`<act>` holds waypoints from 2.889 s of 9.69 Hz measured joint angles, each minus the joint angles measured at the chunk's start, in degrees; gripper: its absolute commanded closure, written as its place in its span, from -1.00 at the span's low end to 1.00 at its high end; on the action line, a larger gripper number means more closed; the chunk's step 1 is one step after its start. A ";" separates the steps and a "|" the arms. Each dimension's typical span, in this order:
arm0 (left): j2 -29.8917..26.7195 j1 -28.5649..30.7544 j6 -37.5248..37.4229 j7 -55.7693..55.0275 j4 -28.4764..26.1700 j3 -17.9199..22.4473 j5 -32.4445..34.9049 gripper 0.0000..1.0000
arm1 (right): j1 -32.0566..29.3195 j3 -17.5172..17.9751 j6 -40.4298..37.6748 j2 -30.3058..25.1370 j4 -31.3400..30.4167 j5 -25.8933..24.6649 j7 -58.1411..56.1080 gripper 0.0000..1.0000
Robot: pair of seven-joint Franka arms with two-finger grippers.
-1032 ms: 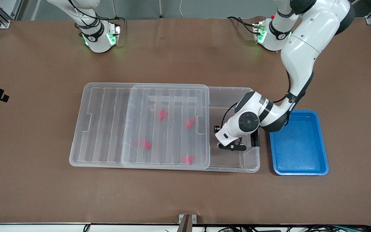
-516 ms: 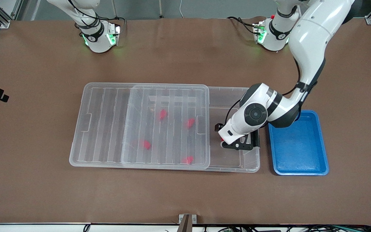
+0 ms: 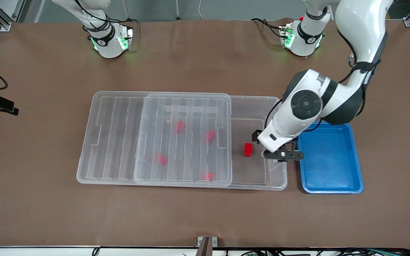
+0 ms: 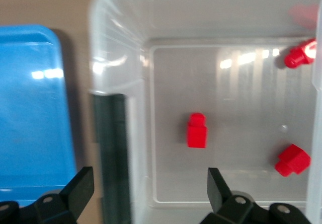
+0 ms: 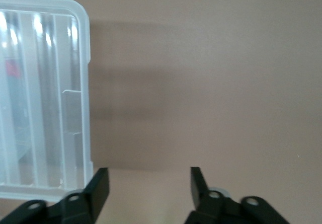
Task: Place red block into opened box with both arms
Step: 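Withdraw the left gripper while the right gripper reaches the lid, then slide the clear lid closed over the box with the right gripper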
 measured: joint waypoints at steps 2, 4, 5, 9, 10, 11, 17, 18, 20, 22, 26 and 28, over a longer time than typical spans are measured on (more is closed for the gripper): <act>-5.28 0.09 -2.00 7.04 0.06 5.96 -5.01 -0.99 | 0.04 0.00 3.33 6.71 -0.66 0.70 -4.89 1.00; -12.14 0.16 -6.08 15.92 0.18 12.97 -10.08 -1.00 | 0.07 0.03 6.27 12.84 -1.05 7.16 -9.74 1.00; -15.61 0.21 -7.88 19.32 0.20 15.98 -11.46 -1.00 | 0.33 0.11 7.91 14.98 -1.48 8.82 -11.16 1.00; -24.13 0.33 -10.48 22.02 -1.19 20.90 -12.51 -1.00 | 1.58 0.19 10.92 16.30 -4.27 9.96 -13.51 1.00; -24.42 0.32 -10.53 22.06 -2.64 21.31 -12.96 -1.00 | 1.63 0.26 10.90 16.27 -4.57 10.90 -13.54 1.00; -24.56 0.21 -10.52 22.32 -3.46 22.21 -13.67 -1.00 | 1.74 0.38 10.71 16.25 -4.72 12.52 -13.58 1.00; -27.98 0.19 -14.36 23.08 -7.31 29.20 -20.49 -1.00 | 5.62 0.71 10.28 16.15 -4.86 18.94 -11.82 1.00; -27.98 0.14 -15.31 22.97 -7.35 29.19 -20.49 -1.00 | 6.87 0.73 10.28 16.15 -4.86 19.93 -10.59 1.00; -28.00 0.05 -15.85 23.07 -6.94 29.15 -18.59 -1.00 | 9.73 0.78 10.44 16.12 -4.85 21.66 -7.60 1.00; -28.00 -0.36 -16.28 24.68 -6.52 28.71 -14.81 -1.00 | 12.94 0.80 10.87 16.04 -4.71 22.57 -4.50 1.00; -28.00 -0.88 -16.34 25.28 -5.37 27.63 -14.67 -1.00 | 14.94 0.78 11.90 15.95 -4.49 23.69 -2.50 1.00; -28.00 -0.84 -16.34 25.27 -4.89 27.53 -14.67 -1.00 | 15.28 0.78 11.90 15.89 -4.45 23.73 -1.75 1.00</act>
